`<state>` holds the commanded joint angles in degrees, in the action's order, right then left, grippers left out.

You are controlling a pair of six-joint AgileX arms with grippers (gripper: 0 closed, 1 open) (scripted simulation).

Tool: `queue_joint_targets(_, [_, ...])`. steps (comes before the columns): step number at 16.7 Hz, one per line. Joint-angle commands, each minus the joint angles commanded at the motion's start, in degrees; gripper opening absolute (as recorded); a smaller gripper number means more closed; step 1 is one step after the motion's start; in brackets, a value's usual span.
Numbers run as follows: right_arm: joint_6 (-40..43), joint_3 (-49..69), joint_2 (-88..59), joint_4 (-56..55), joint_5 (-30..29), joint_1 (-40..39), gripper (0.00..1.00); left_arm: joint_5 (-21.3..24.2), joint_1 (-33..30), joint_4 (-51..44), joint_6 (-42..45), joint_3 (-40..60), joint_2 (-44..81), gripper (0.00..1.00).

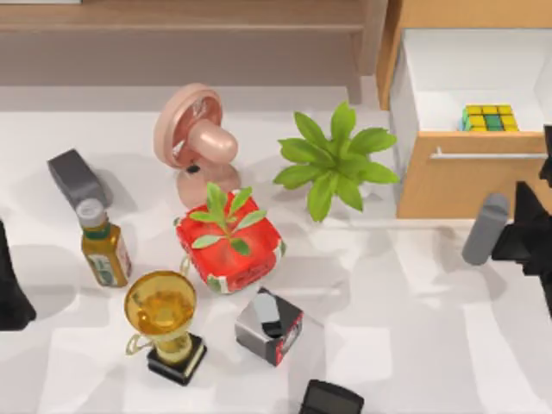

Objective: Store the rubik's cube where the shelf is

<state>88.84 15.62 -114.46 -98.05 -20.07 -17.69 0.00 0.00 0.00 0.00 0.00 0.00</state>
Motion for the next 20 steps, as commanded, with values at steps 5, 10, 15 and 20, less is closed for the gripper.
queue_joint_targets(5, [0.05, -1.74, 0.14, -1.58, -0.75, -0.73, 1.0, 0.0, 0.0, 0.0, 0.0, 0.0, 0.0, 1.0])
queue_joint_targets(10, [0.03, -3.87, 0.39, -3.45, -1.61, -1.63, 1.0, 0.0, 0.0, 0.0, 0.0, 0.0, 0.0, 1.0])
queue_joint_targets(15, [-0.03, -4.27, -2.79, -2.53, -1.72, -1.57, 1.0, 0.0, 0.0, 0.0, 0.0, 0.0, 0.0, 1.0])
queue_joint_targets(20, [-7.71, -1.49, 4.26, -0.36, 2.39, -7.14, 1.0, 0.0, 0.0, 0.0, 0.0, 0.0, 0.0, 1.0])
